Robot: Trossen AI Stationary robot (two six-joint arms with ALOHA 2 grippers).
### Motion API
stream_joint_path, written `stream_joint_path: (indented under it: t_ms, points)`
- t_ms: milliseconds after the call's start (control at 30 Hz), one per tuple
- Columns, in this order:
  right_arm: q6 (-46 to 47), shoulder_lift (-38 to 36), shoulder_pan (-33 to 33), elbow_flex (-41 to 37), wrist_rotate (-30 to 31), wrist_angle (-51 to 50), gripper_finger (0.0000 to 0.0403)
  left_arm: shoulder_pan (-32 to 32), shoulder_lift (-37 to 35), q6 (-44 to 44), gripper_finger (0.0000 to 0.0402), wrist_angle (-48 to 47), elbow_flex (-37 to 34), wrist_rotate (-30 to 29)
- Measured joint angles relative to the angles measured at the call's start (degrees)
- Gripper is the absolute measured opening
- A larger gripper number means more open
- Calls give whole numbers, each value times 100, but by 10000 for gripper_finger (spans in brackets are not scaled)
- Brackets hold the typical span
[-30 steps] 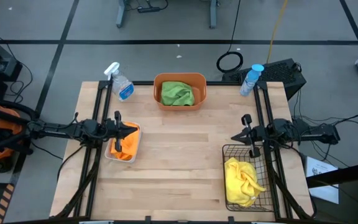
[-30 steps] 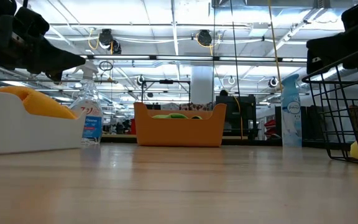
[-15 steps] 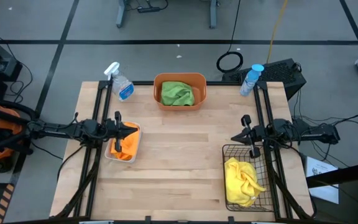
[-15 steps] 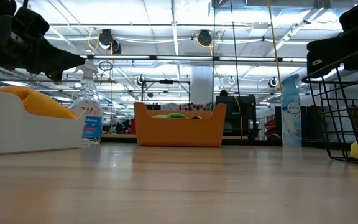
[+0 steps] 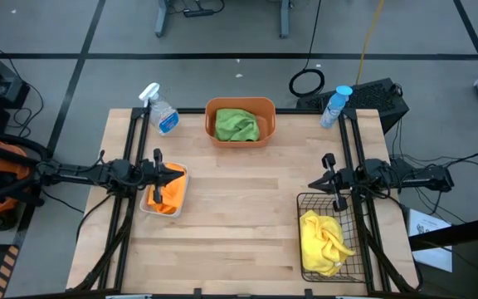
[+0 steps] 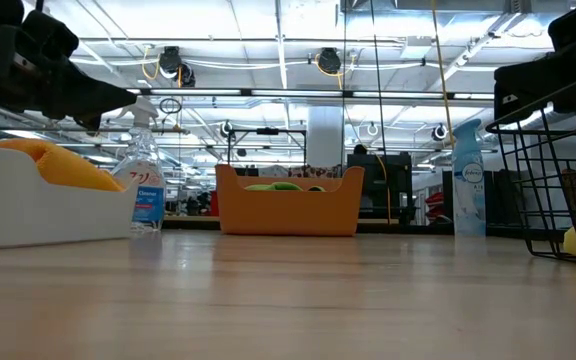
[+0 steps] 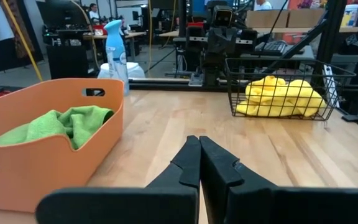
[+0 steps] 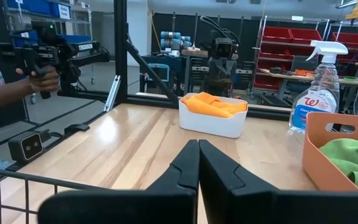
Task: Sort microfiber towel by color & place in baskets
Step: Return to Home Position
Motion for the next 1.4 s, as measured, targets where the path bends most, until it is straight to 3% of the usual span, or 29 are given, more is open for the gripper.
stream_joint_path:
  t_ms: [467,1400]
  points:
    - [63,13,0,0,8,-15,0,0,-529,-18,1,-48,-2,329]
    - [67,15,0,0,1,-12,0,496,-535,121,1,-164,-2,975]
